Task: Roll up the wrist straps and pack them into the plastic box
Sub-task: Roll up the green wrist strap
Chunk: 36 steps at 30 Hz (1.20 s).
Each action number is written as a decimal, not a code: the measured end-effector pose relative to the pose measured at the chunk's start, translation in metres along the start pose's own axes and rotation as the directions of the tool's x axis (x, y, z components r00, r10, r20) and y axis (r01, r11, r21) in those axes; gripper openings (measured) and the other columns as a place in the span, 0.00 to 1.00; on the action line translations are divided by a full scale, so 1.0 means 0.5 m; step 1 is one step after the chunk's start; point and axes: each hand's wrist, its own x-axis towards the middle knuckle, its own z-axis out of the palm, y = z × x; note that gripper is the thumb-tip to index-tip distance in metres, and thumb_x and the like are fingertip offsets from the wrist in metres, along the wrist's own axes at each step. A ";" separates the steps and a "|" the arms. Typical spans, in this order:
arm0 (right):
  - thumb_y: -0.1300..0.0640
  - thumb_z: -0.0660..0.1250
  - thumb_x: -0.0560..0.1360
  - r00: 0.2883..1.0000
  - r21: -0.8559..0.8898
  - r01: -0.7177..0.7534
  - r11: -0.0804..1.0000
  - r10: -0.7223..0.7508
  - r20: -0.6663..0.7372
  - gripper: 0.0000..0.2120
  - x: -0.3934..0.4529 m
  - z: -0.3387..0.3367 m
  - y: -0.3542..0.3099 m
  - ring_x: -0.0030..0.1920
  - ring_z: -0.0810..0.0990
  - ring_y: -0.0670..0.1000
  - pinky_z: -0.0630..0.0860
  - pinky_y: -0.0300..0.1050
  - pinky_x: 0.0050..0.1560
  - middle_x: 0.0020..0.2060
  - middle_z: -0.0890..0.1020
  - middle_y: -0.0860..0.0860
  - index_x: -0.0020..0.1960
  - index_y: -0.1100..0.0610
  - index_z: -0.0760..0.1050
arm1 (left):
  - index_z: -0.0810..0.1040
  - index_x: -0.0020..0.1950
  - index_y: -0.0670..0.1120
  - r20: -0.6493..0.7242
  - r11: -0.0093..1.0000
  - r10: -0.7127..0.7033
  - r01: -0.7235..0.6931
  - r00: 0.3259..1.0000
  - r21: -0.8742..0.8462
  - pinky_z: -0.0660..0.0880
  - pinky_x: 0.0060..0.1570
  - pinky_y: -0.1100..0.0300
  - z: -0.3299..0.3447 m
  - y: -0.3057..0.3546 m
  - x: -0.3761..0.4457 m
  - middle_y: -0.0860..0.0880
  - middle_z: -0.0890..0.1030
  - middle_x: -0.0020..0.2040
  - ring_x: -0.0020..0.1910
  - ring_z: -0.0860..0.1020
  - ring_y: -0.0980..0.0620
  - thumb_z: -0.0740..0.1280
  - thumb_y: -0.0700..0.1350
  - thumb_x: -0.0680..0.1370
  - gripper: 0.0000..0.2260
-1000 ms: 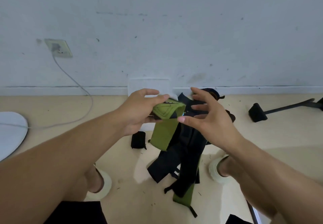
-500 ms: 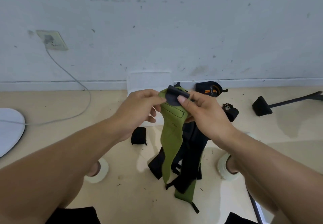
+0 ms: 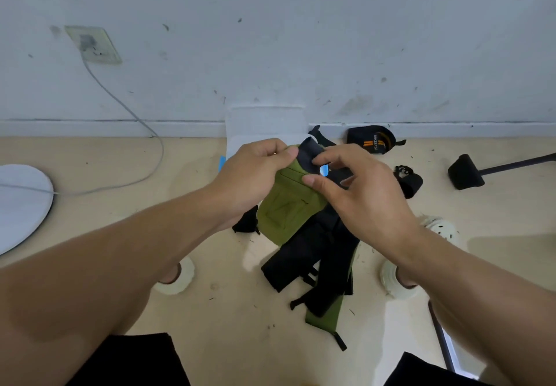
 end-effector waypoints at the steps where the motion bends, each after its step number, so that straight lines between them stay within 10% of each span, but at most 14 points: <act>1: 0.42 0.73 0.75 1.000 0.041 -0.013 0.999 0.013 0.003 0.08 0.003 0.000 -0.001 0.57 0.80 0.42 0.80 0.49 0.55 0.55 0.80 0.35 0.53 0.41 0.80 | 0.77 0.41 0.44 0.012 1.000 0.006 -0.006 1.000 0.011 0.73 0.67 0.36 -0.001 0.000 0.001 0.46 0.79 0.42 0.43 0.76 0.48 0.67 0.59 0.79 0.18; 9: 0.55 0.70 0.81 0.995 0.153 -0.103 0.983 0.103 0.005 0.10 0.008 0.013 -0.012 0.49 0.79 0.36 0.70 0.28 0.45 0.46 0.81 0.35 0.42 0.44 0.79 | 0.77 0.49 0.42 0.090 0.987 -0.039 0.025 0.995 0.156 0.70 0.49 0.55 -0.013 -0.011 0.009 0.44 0.79 0.41 0.41 0.73 0.49 0.64 0.56 0.85 0.17; 13: 0.55 0.68 0.82 0.950 0.309 -0.312 0.898 0.305 0.070 0.11 0.010 0.032 -0.012 0.39 0.80 0.44 0.76 0.42 0.45 0.37 0.83 0.43 0.41 0.50 0.81 | 0.78 0.49 0.44 0.082 0.971 0.018 -0.037 0.996 0.237 0.72 0.44 0.53 -0.009 -0.012 0.015 0.39 0.81 0.42 0.38 0.75 0.48 0.63 0.55 0.85 0.15; 17: 0.60 0.61 0.85 0.828 0.596 -0.486 0.639 0.555 0.082 0.12 0.045 -0.005 -0.009 0.48 0.83 0.54 0.86 0.50 0.48 0.51 0.85 0.59 0.45 0.55 0.77 | 0.76 0.48 0.45 0.145 0.906 0.039 -0.097 0.989 0.413 0.66 0.36 0.56 -0.025 -0.010 0.017 0.42 0.75 0.36 0.31 0.69 0.50 0.62 0.55 0.85 0.15; 20: 0.56 0.58 0.87 0.852 0.505 -0.494 0.708 0.511 0.117 0.12 0.053 -0.029 -0.006 0.42 0.87 0.52 0.84 0.44 0.40 0.51 0.86 0.60 0.51 0.58 0.78 | 0.77 0.48 0.47 0.110 0.884 0.072 -0.114 0.991 0.454 0.67 0.35 0.57 -0.035 -0.032 0.018 0.38 0.78 0.36 0.30 0.70 0.52 0.65 0.55 0.84 0.12; 24: 0.55 0.59 0.87 0.845 0.529 -0.523 0.668 0.486 0.223 0.11 0.032 -0.013 -0.011 0.41 0.89 0.55 0.84 0.43 0.39 0.37 0.86 0.54 0.57 0.61 0.76 | 0.77 0.62 0.56 -0.023 0.835 0.220 -0.176 0.975 0.522 0.72 0.53 0.63 -0.033 -0.048 0.001 0.58 0.79 0.54 0.54 0.78 0.61 0.70 0.57 0.80 0.12; 27: 0.57 0.60 0.87 0.843 0.612 -0.518 0.598 0.477 0.248 0.08 0.022 -0.001 -0.013 0.42 0.89 0.56 0.84 0.43 0.41 0.34 0.79 0.54 0.53 0.60 0.75 | 0.76 0.68 0.58 0.127 0.836 0.184 -0.223 0.975 0.502 0.65 0.62 0.72 -0.010 -0.040 -0.019 0.64 0.78 0.64 0.65 0.73 0.67 0.73 0.60 0.76 0.22; 31: 0.58 0.62 0.86 0.848 0.650 -0.519 0.555 0.431 0.310 0.09 0.020 -0.002 -0.017 0.49 0.88 0.54 0.82 0.43 0.45 0.46 0.80 0.62 0.50 0.60 0.77 | 0.71 0.68 0.58 0.158 0.869 0.216 -0.264 0.963 0.418 0.70 0.63 0.69 0.012 -0.056 -0.026 0.64 0.79 0.61 0.61 0.76 0.69 0.77 0.50 0.77 0.23; 36: 0.52 0.64 0.84 0.868 0.666 -0.494 0.559 0.360 0.342 0.09 0.023 -0.009 -0.027 0.45 0.86 0.50 0.81 0.43 0.47 0.50 0.89 0.53 0.52 0.56 0.79 | 0.79 0.56 0.50 -0.039 0.929 0.236 -0.214 0.971 0.301 0.80 0.57 0.47 0.007 -0.042 -0.002 0.46 0.86 0.50 0.49 0.83 0.45 0.62 0.42 0.86 0.07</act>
